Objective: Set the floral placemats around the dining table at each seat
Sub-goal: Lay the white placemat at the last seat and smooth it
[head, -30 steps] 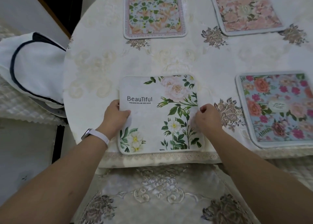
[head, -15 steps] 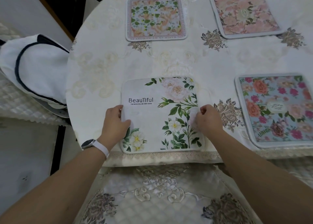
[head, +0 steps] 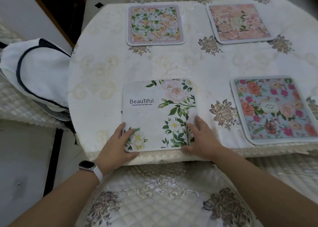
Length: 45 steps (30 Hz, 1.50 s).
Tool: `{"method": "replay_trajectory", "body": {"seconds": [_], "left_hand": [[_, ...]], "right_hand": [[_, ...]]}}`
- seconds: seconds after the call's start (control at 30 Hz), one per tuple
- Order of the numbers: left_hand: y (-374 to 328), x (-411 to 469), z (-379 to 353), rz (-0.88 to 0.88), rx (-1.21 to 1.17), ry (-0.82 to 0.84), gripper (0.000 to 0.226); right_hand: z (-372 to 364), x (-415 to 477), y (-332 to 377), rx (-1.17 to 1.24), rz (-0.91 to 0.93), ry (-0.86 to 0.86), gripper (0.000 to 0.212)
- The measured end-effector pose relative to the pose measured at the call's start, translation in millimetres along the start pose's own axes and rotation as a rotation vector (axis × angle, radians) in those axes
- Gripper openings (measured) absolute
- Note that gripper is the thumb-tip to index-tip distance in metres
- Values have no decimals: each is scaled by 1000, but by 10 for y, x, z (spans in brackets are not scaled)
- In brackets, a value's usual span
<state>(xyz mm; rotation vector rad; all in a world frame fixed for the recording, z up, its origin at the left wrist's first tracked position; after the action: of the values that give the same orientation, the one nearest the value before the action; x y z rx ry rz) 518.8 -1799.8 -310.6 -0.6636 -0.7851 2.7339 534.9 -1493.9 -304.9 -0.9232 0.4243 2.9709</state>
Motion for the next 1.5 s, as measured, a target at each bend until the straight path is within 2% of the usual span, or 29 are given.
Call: {"method": "replay_trajectory", "body": {"seconds": [0.2,1.07,1.3,1.5], "left_hand": [[-11,-18,-11,-10,-10,-21,86],[-58,90,-62,-64,-6,-3,98],[-97,71,-31,-128,105,-42,85],[-196,64,7,-106,237,2,82]], "right_hand": [[-28,-47,13,0,29,-6,99],[-55,-131,-115,30,-3,-74,91],[-42,-133,-110,11,-27,-48,91],[49,-137,-74,3,-38,-70,74]]}}
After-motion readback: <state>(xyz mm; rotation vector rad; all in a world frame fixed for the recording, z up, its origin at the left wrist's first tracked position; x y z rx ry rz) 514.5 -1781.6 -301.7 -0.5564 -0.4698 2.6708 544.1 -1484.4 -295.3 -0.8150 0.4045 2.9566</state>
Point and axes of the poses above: each hand's wrist, its own x-axis towards the middle knuckle, its own z-axis out of the back of the hand, y = z × x, the point moved 7 cm from there along x, towards the middle knuckle, and after that the axes turned 3 degrees about y, right-handed, at the moved point
